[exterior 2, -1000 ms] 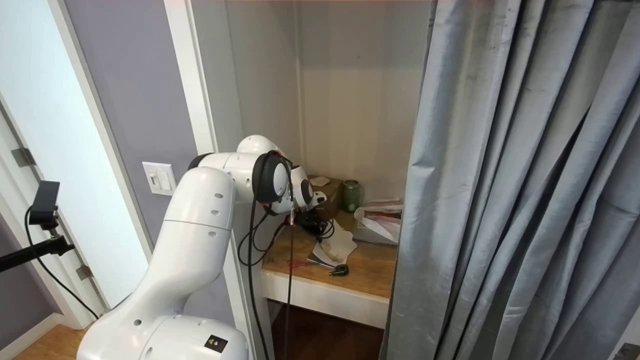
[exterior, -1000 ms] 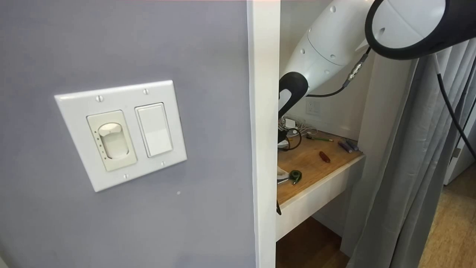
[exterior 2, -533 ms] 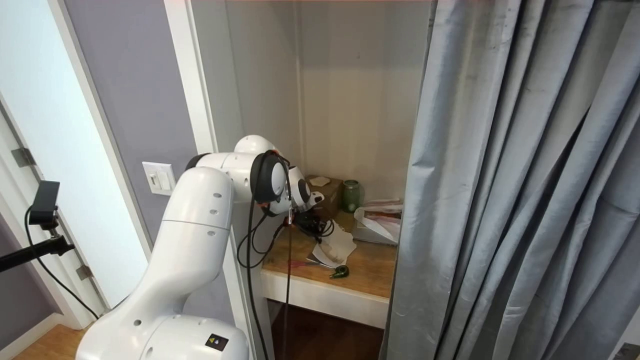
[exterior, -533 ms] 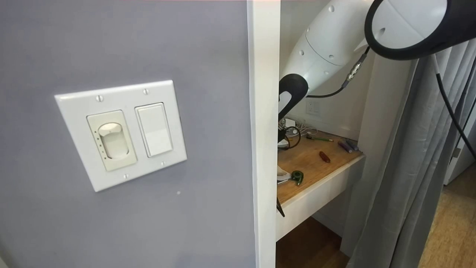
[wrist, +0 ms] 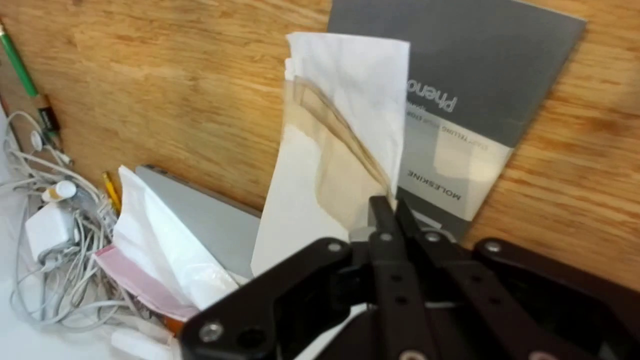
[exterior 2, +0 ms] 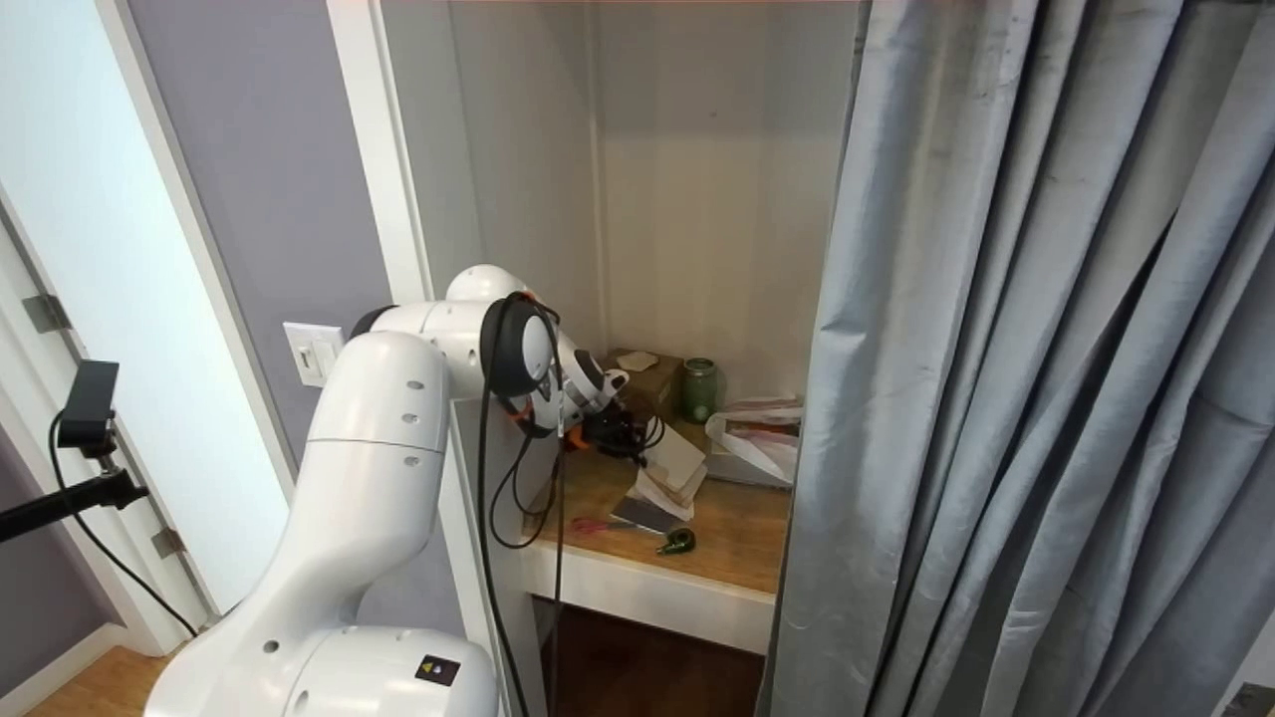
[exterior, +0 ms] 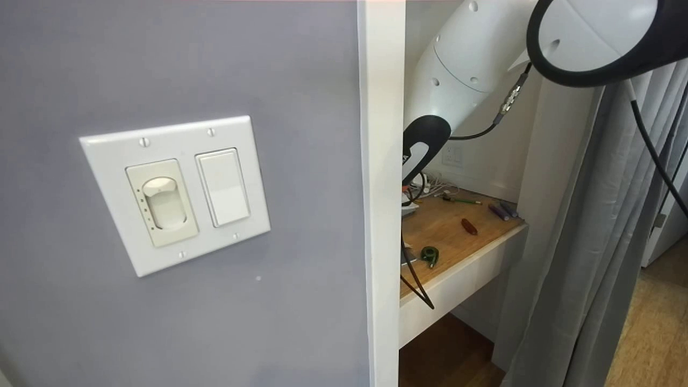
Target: Put the paper on the box
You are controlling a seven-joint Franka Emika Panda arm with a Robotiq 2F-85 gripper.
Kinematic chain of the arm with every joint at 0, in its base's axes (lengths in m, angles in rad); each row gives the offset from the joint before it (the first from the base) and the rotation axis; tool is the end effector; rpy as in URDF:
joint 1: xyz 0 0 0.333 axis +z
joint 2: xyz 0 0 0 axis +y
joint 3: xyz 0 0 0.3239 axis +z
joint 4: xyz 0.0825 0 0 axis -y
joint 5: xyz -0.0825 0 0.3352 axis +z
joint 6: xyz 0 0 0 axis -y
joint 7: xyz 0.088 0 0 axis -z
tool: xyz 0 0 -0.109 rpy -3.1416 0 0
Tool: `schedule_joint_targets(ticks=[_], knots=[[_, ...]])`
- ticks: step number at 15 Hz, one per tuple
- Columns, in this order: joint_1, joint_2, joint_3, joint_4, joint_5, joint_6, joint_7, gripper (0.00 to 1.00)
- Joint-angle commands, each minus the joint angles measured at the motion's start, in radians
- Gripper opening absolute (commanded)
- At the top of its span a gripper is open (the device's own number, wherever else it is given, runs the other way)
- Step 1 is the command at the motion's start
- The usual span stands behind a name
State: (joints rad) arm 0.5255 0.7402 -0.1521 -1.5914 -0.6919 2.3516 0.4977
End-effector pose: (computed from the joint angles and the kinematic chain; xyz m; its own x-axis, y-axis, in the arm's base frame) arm 0.6233 0.2524 0.2459 0.8900 0.4348 0.1374 0.3003 -0.7856 0.5409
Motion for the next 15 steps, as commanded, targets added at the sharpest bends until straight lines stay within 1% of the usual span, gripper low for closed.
schedule_joint_targets(ticks=[1,3,4,12,13,15], knots=[[0.021,-0.044,-0.009,-0.023,-0.130,0.017,0.075,0.01],[0.001,-0.062,0.017,-0.036,-0.151,0.014,0.097,0.01],[-0.018,-0.028,0.040,0.004,-0.132,-0.011,0.066,0.03],[-0.020,-0.037,0.043,0.002,-0.142,-0.011,0.075,0.03],[-0.020,-0.037,0.043,0.002,-0.142,-0.011,0.075,0.01],[-0.014,-0.035,0.036,0.023,-0.165,-0.018,0.086,0.01]])
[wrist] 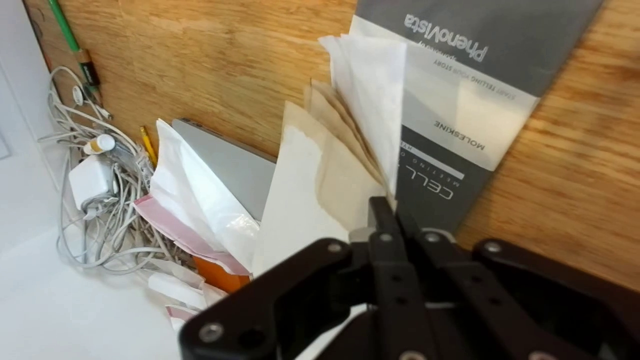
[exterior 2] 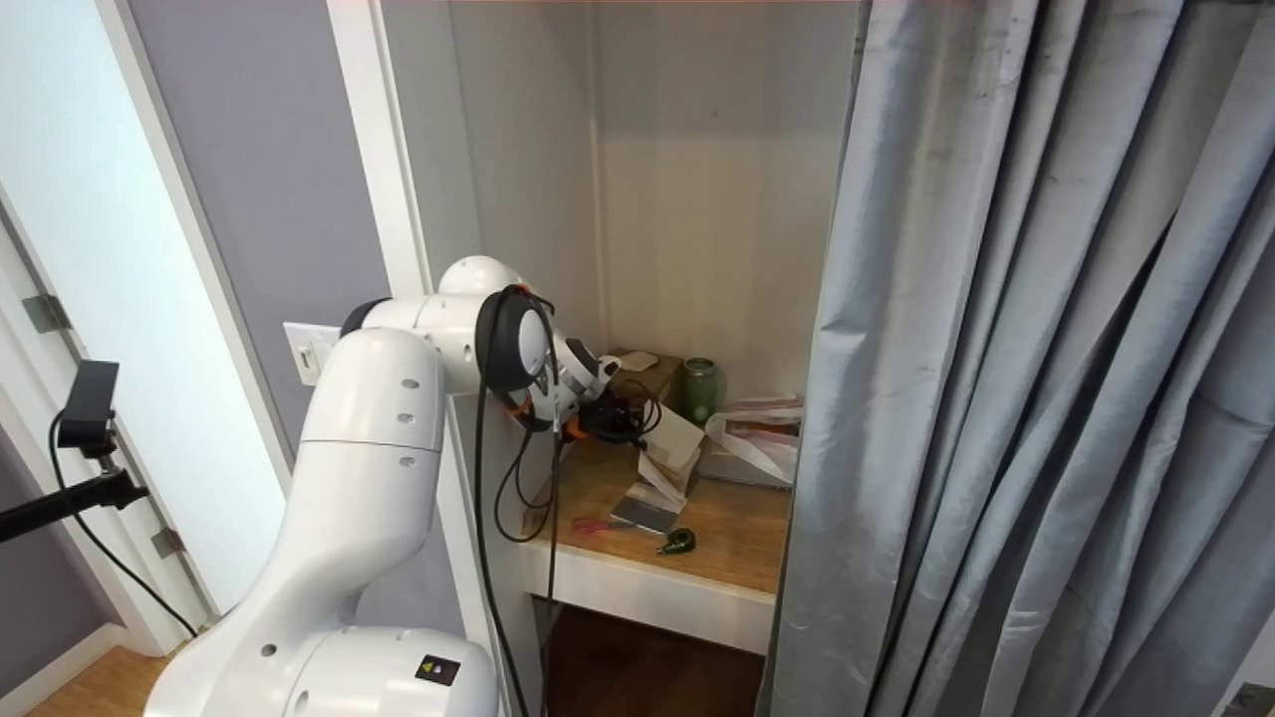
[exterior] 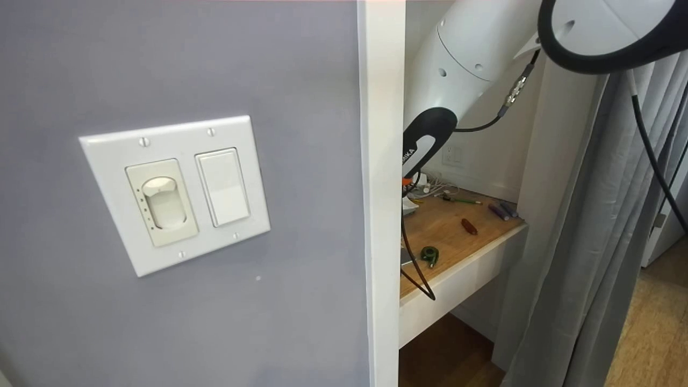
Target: Put the paper on the box
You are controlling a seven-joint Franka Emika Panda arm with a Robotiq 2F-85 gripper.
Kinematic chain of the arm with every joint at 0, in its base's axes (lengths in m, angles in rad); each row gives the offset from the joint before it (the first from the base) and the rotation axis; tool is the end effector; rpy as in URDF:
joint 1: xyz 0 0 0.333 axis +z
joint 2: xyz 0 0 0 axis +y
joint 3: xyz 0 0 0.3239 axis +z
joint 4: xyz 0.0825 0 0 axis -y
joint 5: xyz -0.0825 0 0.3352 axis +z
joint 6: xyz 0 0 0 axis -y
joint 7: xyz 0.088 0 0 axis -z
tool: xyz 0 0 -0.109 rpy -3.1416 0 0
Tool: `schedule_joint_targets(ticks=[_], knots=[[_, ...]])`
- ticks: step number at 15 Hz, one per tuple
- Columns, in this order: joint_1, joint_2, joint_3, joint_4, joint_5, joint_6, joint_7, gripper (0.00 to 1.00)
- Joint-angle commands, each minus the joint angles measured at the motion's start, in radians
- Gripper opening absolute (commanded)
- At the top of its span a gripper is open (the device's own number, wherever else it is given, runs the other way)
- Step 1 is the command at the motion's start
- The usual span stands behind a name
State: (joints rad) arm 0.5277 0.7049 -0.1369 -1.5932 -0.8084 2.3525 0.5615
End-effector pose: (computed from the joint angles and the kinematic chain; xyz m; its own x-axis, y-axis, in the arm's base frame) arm 0.6226 0.2619 0.2689 0.8582 0.4753 0.1940 0.2859 -0.7563 0.5884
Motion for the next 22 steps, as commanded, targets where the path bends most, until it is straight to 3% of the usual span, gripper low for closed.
schedule_joint_targets(ticks=[1,10,19,20,22], knots=[[-0.009,0.003,0.011,0.038,-0.072,-0.024,0.030,0.01],[-0.016,0.035,0.026,0.174,-0.350,-0.114,0.099,0.01],[-0.044,0.140,0.061,0.369,-0.766,0.029,0.145,0.01],[-0.013,0.152,0.009,0.384,-0.780,0.085,0.160,0.01],[-0.017,0.179,0.007,0.422,-0.844,0.164,0.189,0.01]])
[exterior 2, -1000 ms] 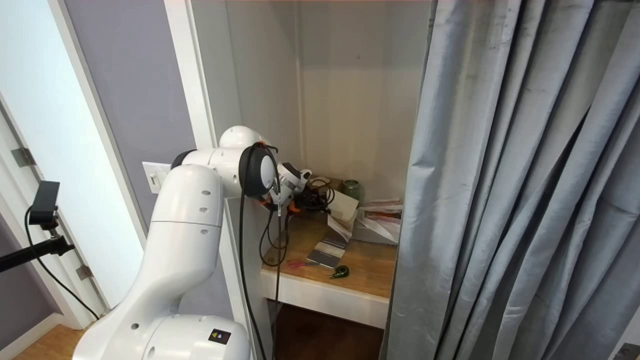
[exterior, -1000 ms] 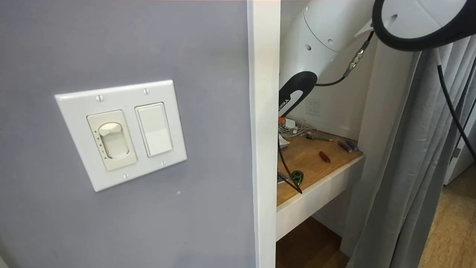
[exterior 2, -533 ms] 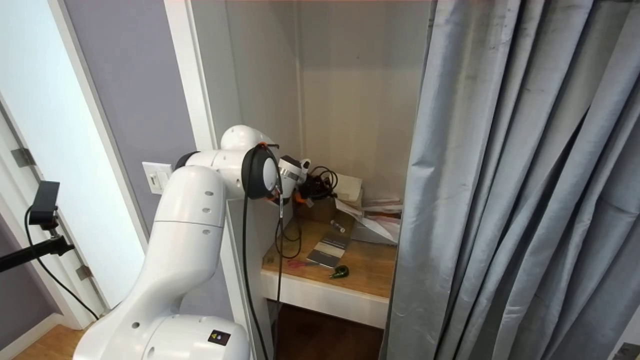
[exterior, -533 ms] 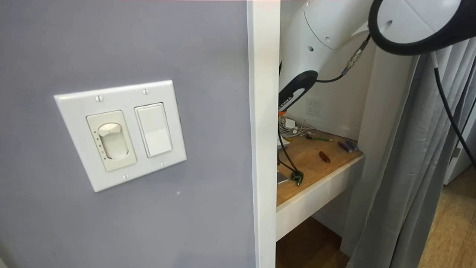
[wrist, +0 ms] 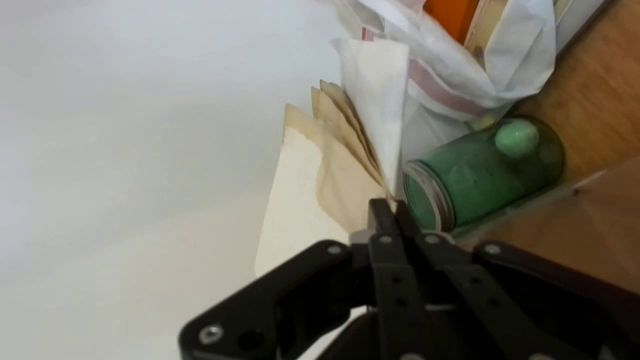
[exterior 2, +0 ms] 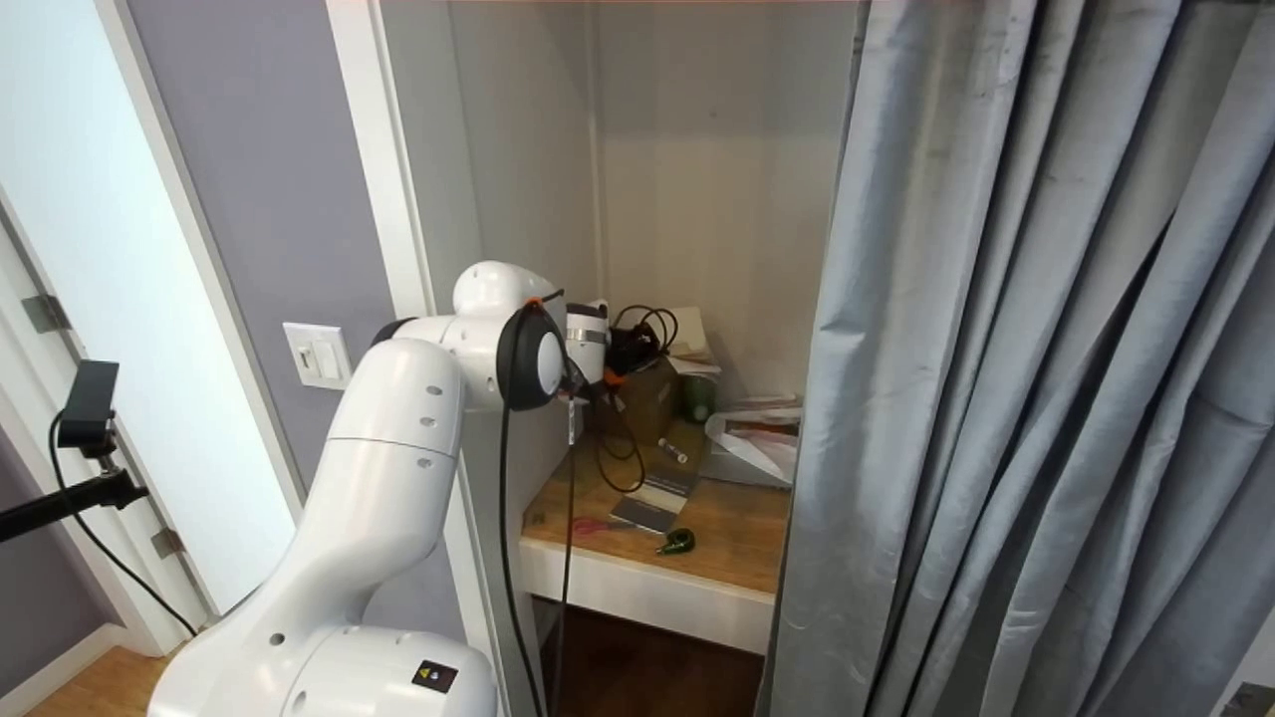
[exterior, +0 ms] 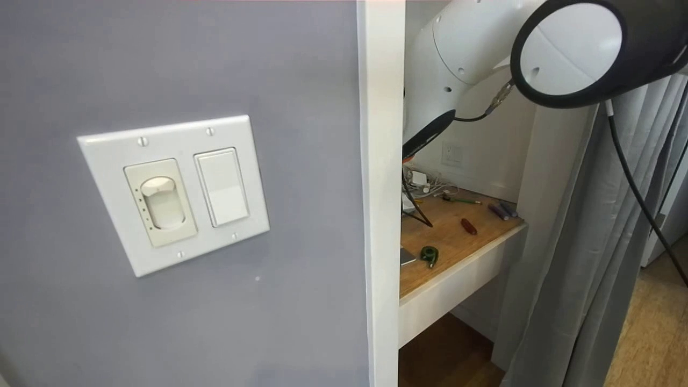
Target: Put the paper on the box
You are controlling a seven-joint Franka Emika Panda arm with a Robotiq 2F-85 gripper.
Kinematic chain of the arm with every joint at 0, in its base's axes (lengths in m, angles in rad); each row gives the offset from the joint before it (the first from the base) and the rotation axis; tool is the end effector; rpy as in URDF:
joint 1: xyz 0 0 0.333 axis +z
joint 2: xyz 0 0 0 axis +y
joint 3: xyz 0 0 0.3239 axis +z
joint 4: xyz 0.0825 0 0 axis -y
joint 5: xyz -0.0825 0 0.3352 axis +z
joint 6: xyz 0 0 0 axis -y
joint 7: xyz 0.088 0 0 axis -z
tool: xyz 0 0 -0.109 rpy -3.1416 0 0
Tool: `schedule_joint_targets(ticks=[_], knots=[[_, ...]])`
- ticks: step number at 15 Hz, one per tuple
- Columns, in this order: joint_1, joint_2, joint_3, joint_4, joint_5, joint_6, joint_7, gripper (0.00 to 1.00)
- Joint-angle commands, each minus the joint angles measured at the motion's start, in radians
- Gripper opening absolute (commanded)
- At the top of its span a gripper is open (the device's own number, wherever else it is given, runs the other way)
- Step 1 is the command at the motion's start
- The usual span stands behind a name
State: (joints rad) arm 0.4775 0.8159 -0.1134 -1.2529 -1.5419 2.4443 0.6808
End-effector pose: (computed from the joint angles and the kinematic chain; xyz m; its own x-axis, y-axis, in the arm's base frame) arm 0.6910 0.2899 0.3428 0.4528 0.8454 0.2832 0.1740 -0.3953 0.9019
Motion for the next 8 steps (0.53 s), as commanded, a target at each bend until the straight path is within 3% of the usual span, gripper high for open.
schedule_joint_targets(ticks=[1,6,8], knots=[[0.033,0.080,-0.019,0.098,-0.134,0.105,0.085,0.01],[0.032,0.139,-0.033,0.195,-0.289,0.233,0.191,0.01],[0.003,0.097,-0.018,0.137,-0.237,0.234,0.141,0.03]])
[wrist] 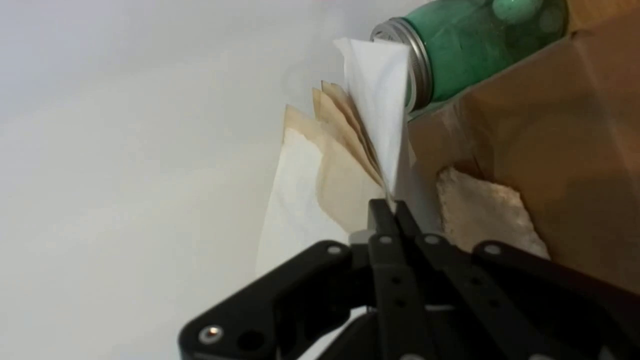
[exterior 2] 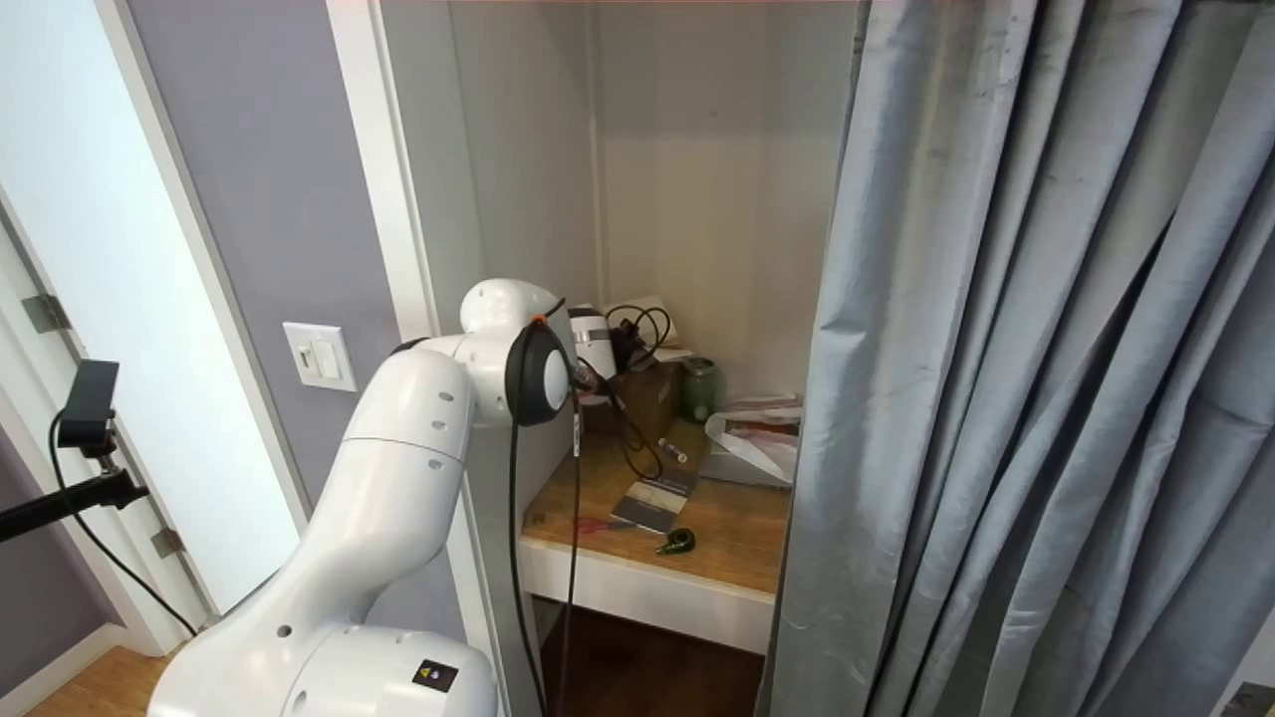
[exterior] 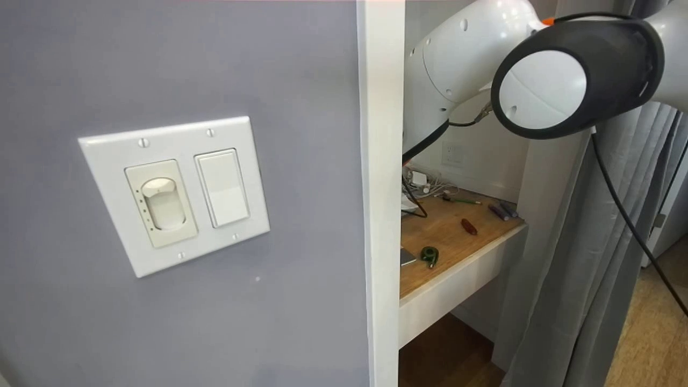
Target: Put the paper on the box
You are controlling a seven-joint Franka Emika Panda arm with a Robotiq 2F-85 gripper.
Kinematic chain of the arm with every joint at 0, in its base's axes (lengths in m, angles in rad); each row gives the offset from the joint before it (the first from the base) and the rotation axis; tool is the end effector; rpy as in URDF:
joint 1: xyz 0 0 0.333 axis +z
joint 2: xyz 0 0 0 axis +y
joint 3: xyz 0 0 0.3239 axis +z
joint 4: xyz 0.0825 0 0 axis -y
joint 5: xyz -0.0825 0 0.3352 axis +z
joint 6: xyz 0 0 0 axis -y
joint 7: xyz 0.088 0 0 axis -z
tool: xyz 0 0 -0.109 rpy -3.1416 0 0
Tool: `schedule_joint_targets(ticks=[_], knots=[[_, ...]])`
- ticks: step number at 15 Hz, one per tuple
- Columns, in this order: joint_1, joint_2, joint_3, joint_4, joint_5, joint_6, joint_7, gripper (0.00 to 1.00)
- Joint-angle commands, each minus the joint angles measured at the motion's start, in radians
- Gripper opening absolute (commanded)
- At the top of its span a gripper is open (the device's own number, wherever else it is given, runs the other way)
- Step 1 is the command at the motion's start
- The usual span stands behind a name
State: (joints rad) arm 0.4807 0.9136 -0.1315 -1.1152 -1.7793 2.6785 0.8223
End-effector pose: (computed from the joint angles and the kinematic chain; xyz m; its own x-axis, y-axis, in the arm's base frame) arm 0.6924 0.3240 0.3254 0.1846 0.9299 0.3180 0.2116 -0.3536 0.9112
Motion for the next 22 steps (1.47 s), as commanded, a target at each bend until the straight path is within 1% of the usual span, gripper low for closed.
schedule_joint_targets(ticks=[1,5,6,11,17,22], knots=[[0.000,0.006,0.000,0.009,-0.008,0.007,0.010,0.03],[-0.001,0.014,-0.001,0.023,-0.010,0.018,0.014,0.03],[-0.001,0.014,-0.001,0.023,-0.010,0.018,0.014,0.01],[0.007,0.060,-0.013,0.087,-0.088,0.066,0.024,0.01],[0.006,0.117,-0.014,0.186,-0.259,0.140,0.054,0.01],[0.000,0.193,-0.005,0.294,-0.438,0.160,0.119,0.01]])
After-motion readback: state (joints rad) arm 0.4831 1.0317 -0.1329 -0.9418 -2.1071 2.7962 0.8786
